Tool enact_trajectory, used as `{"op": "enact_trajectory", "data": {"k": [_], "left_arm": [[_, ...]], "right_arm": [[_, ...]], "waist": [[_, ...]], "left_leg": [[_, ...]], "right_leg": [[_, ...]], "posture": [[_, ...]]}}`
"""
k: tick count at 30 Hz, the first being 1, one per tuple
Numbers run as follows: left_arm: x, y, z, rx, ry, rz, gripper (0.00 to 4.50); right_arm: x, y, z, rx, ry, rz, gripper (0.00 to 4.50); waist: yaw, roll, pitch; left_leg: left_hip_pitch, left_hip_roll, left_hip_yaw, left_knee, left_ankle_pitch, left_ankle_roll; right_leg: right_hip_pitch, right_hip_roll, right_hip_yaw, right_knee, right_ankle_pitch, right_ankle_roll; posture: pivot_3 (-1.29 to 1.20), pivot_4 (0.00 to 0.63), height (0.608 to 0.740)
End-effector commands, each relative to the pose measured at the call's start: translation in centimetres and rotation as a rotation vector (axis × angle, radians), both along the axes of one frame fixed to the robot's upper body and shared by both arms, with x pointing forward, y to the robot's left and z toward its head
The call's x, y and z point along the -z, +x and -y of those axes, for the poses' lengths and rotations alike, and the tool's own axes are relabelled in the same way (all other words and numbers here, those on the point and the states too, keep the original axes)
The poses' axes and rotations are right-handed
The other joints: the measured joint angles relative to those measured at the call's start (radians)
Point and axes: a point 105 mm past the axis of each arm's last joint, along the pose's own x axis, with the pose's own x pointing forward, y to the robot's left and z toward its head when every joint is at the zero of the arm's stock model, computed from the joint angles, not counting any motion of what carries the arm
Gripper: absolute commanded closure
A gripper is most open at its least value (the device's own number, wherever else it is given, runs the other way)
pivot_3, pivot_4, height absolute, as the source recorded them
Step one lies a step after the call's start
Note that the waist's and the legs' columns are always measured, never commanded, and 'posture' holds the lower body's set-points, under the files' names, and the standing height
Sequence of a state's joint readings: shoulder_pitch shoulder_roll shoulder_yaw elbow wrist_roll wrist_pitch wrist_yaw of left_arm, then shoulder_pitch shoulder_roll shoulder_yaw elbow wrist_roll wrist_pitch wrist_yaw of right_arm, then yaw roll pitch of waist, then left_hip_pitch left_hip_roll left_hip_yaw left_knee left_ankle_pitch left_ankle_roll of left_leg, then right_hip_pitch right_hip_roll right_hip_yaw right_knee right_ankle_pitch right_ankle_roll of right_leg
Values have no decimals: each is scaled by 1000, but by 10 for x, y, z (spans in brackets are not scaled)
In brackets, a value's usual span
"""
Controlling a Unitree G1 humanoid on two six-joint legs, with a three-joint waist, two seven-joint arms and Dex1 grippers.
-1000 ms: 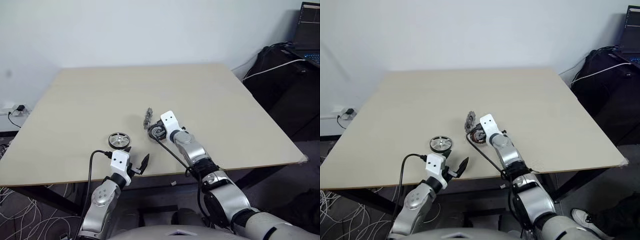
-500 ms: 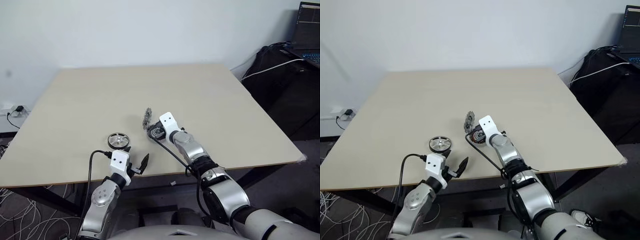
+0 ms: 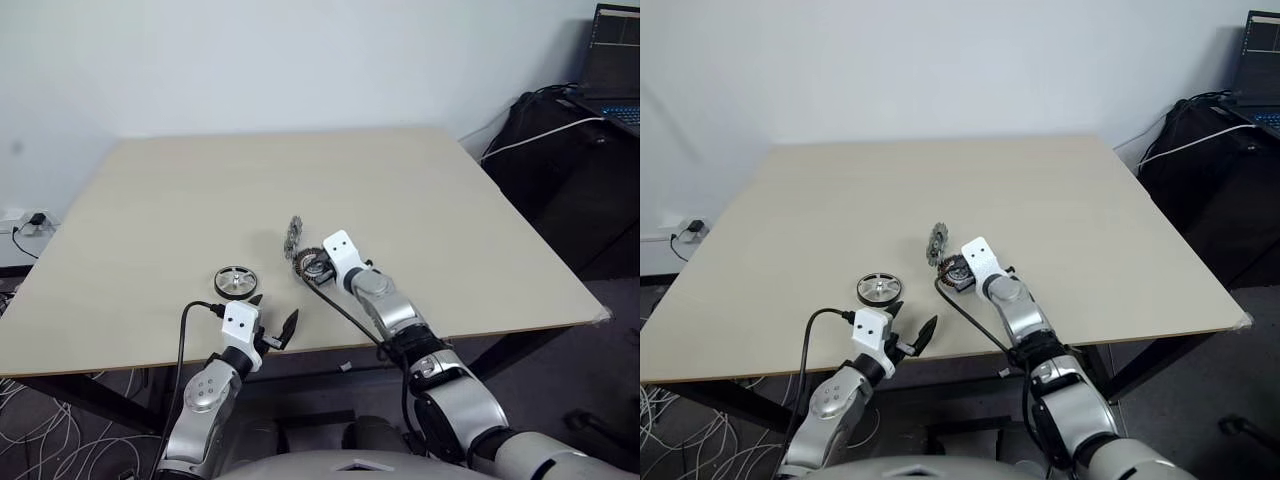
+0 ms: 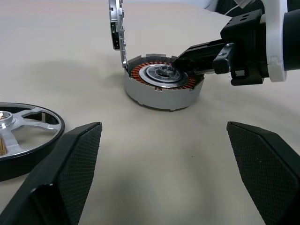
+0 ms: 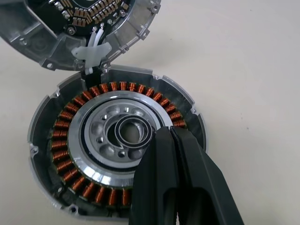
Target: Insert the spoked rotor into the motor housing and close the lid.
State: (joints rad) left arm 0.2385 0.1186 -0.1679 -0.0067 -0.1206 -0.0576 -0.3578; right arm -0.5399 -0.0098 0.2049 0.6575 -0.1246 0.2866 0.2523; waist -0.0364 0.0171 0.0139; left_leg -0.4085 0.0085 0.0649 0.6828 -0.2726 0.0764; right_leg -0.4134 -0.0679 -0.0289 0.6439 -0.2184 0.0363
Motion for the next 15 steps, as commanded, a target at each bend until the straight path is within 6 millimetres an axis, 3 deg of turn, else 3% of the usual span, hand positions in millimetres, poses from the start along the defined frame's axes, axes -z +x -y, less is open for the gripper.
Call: {"op": "enact_trajectory", "data": {"k": [1, 15], "left_arm": [[-14, 5, 4, 10, -13, 60, 0], [-14, 5, 2, 4, -17, 58, 0]], "right_arm": [[-1, -2, -3, -15, -4, -4, 4437], [-8, 2, -6, -5, 7, 42, 4437]], "waist": [[0, 0, 0], [0, 0, 0]], "left_leg": [[0, 0, 0, 0, 0, 0], [0, 0, 0, -1, 0, -1]], "right_leg": [[0, 0, 0, 0, 0, 0], [-1, -1, 0, 0, 0, 0]], "posture": [[0, 0, 740], [0, 0, 740]]}}
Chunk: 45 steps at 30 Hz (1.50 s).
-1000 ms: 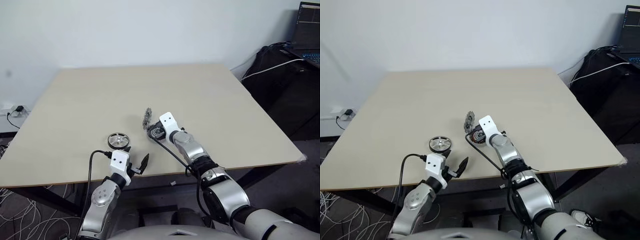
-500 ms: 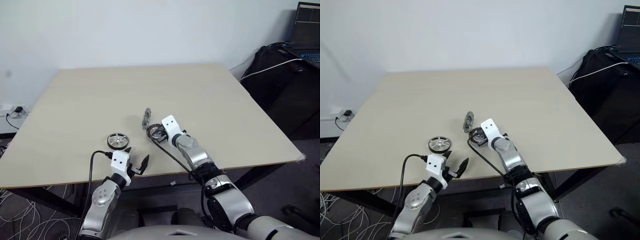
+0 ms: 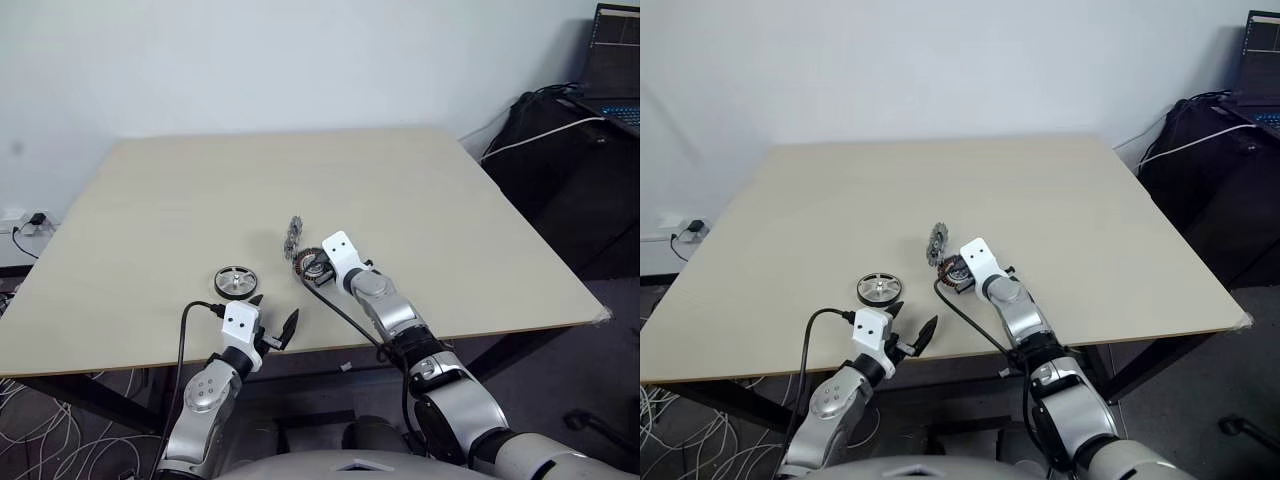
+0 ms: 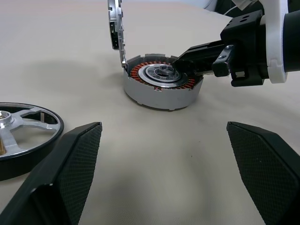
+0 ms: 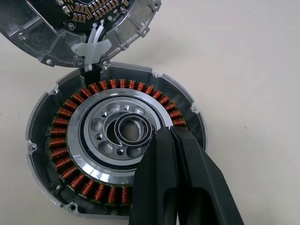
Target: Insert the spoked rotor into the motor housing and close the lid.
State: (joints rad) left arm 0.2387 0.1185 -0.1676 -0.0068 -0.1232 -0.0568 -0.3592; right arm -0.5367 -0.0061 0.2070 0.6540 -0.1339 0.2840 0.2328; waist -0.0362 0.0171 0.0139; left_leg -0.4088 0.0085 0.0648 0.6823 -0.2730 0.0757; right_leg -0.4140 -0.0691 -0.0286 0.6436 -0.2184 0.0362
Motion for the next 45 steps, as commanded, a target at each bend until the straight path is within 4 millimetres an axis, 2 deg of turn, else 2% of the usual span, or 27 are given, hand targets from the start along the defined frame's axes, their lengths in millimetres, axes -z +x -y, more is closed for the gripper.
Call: {"op": "enact_trajectory", "data": {"k": [1, 31, 35, 41, 45], "left_arm": [[-14, 5, 2, 3, -14, 58, 0], [-11, 5, 1, 6, -16, 47, 0], [-10, 4, 1, 7, -15, 44, 0], [-10, 3, 2, 12, -14, 44, 0], [-15, 3, 4, 10, -14, 53, 0]], "right_arm": [[-8, 2, -7, -17, 19, 31, 4437], [-14, -1, -14, -57, 76, 80, 4437], [-22, 2, -11, -24, 105, 129, 4437], [-37, 4, -18, -25, 162, 194, 4437], [-38, 5, -19, -23, 163, 194, 4437]], "waist": [[0, 0, 0], [1, 0, 0], [1, 0, 0], [1, 0, 0], [1, 0, 0]], "left_leg": [[0, 0, 0, 0, 0, 0], [-1, 0, 0, -2, 0, 0], [-2, 0, -1, -2, 0, 0], [-2, 0, -1, -2, 0, 0], [-2, 0, -1, -2, 0, 0]], "right_leg": [[0, 0, 0, 0, 0, 0], [-2, -2, 2, -1, 0, -1], [-2, -2, 2, -1, 0, -1], [-2, -2, 2, -1, -1, -1], [-2, -2, 2, -1, -1, -1]], "posture": [[0, 0, 740], [0, 0, 740], [0, 0, 740], [0, 0, 740], [0, 0, 740]]}}
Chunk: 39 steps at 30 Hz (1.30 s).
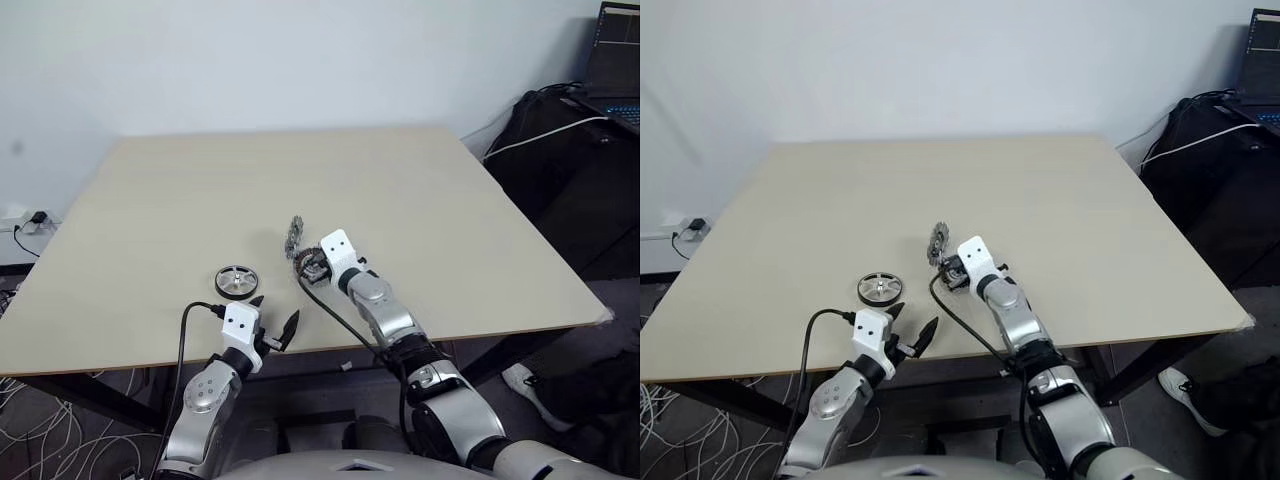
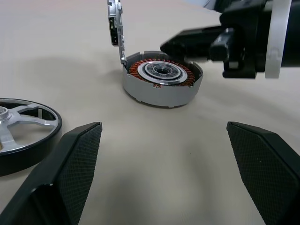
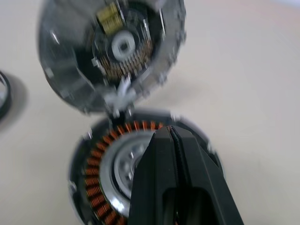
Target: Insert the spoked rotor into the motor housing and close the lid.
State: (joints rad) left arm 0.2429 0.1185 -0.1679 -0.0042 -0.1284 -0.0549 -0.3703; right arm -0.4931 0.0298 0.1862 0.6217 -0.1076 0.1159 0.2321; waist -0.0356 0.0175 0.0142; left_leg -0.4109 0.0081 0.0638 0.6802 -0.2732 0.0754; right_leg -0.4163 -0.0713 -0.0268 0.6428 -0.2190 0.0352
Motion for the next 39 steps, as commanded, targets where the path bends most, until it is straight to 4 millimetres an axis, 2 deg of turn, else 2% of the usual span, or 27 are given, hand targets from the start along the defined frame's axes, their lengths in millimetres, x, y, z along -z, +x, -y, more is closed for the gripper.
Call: {"op": "enact_trajectory", "data": {"k": [1, 5, 9, 12, 15, 17, 23, 30, 39], "left_arm": [[-19, 5, 2, -4, -2, 70, 0], [-30, 6, -5, -57, -55, 84, 0], [-32, 3, -25, -199, -181, 31, 0], [-34, 1, -32, -246, -223, 13, 0], [-35, 1, -40, -318, -298, -16, 0], [-35, 3, -45, -357, -338, -32, 0], [-35, 14, -53, -447, -516, -90, 0], [-27, 26, -54, -481, -578, -138, 0], [-17, 24, -51, -486, -608, -178, 0]], "right_arm": [[-19, 6, -3, 4, 34, 62, 4437], [-21, 0, -3, -3, 62, 71, 4437], [-38, -34, -8, -128, 187, 98, 4437], [-47, -59, -2, -185, 249, 95, 4437], [-44, -85, 8, -199, 265, 62, 4437], [-40, -94, 14, -180, 253, 37, 4437], [-34, -102, 29, -94, 250, -3, 4437], [-36, -105, 37, -65, 246, -1, 4437], [-34, -110, 40, -49, 241, -11, 4437]], "waist": [[1, 0, 0], [1, 0, 0], [4, 0, 0], [9, -1, 1], [15, -2, 1], [18, -5, 3], [22, -9, 6], [25, -11, 7], [24, -12, 7]], "left_leg": [[0, 0, 0, 0, 0, 0], [0, 0, 0, 0, 0, 0], [-1, 0, -1, -1, 0, 0], [-2, 0, -1, -2, -1, 1], [-2, 0, -2, -1, -1, 1], [-1, 0, -2, -1, -1, 1], [-1, 0, -3, 0, -1, 0], [-2, 0, -3, 1, -1, 0], [-1, -1, -3, 1, -1, 1]], "right_leg": [[0, 0, 0, 0, 0, 0], [0, -1, 0, 0, 0, 0], [-1, -2, 0, -1, -1, -1], [-1, -2, -1, -1, -1, -1], [-1, -2, -2, -1, -2, -1], [0, -2, -3, -1, -2, -1], [0, -1, -4, -1, -5, 4], [2, 1, -8, -3, -2, 0], [3, 1, -9, -3, -2, 1]], "posture": [[0, 0, 740], [0, 0, 740], [0, 0, 740], [0, 0, 740], [0, 0, 740], [0, 0, 740], [0, 0, 740], [0, 0, 740], [0, 0, 740]]}}
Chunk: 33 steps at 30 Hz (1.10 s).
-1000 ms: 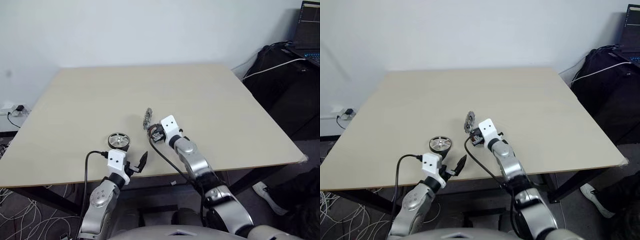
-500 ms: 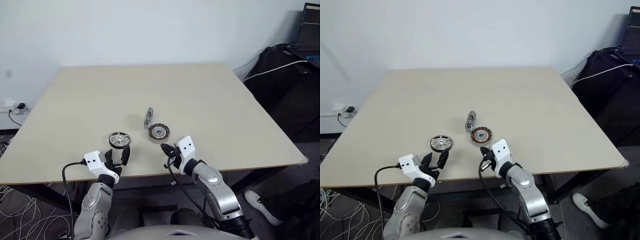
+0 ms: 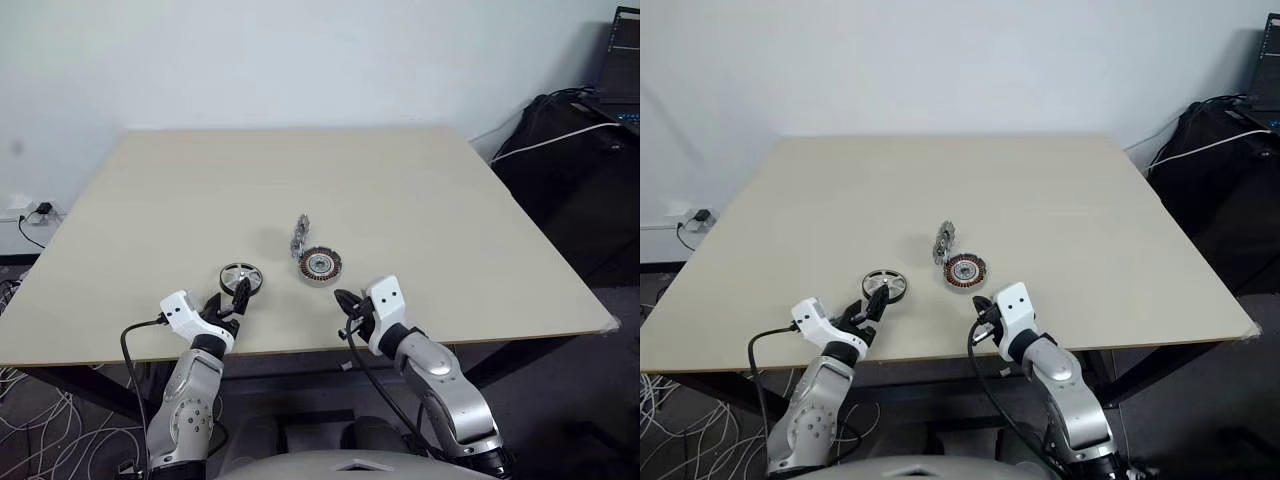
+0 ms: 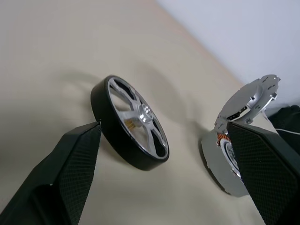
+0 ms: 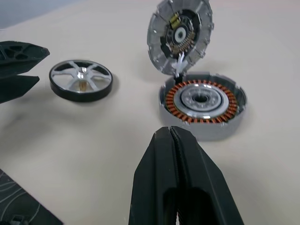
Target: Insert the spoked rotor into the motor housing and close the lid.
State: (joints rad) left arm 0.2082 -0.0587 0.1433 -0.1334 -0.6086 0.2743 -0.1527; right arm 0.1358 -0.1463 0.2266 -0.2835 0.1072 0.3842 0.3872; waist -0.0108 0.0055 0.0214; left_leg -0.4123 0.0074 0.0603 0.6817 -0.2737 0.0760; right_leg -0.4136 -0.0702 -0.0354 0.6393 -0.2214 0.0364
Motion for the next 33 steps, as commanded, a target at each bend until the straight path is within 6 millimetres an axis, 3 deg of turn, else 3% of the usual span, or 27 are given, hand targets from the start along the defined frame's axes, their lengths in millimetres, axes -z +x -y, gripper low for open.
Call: {"op": "enact_trajectory", "data": {"k": [1, 7, 17, 28, 33], "left_arm": [[-4, 4, 8, -17, -62, 22, 0], [0, 10, 4, -44, -81, 5, 0], [-8, 27, 15, -7, -163, 37, 0], [13, 35, 23, -24, -297, -105, 0], [11, 36, 25, -9, -316, -97, 0]], "right_arm": [[-16, 3, -1, 1, 23, 52, 4437], [-16, 3, -1, 4, 24, 52, 4437], [-16, 3, -2, 9, 27, 55, 4437], [-17, 6, -1, 38, 38, 61, 4437], [-17, 7, -1, 45, 44, 62, 4437]], "waist": [[0, 0, 0], [1, -1, 1], [1, -2, 1], [1, -3, 0], [1, -3, 0]], "left_leg": [[0, 0, 0, 0, 0, 0], [0, 0, 0, 1, 0, 0], [0, 0, 0, 1, 0, 0], [0, 0, 0, 2, 1, 2], [1, 0, 0, 3, 1, 0]], "right_leg": [[0, 0, 0, 0, -1, 1], [0, 0, 0, 1, -1, 2], [1, 0, 0, 1, 1, -1], [2, 6, 0, 1, 1, 0], [2, 5, 0, 2, 1, 0]], "posture": [[0, 0, 740], [0, 0, 740], [0, 0, 740], [0, 0, 740], [0, 0, 740]]}}
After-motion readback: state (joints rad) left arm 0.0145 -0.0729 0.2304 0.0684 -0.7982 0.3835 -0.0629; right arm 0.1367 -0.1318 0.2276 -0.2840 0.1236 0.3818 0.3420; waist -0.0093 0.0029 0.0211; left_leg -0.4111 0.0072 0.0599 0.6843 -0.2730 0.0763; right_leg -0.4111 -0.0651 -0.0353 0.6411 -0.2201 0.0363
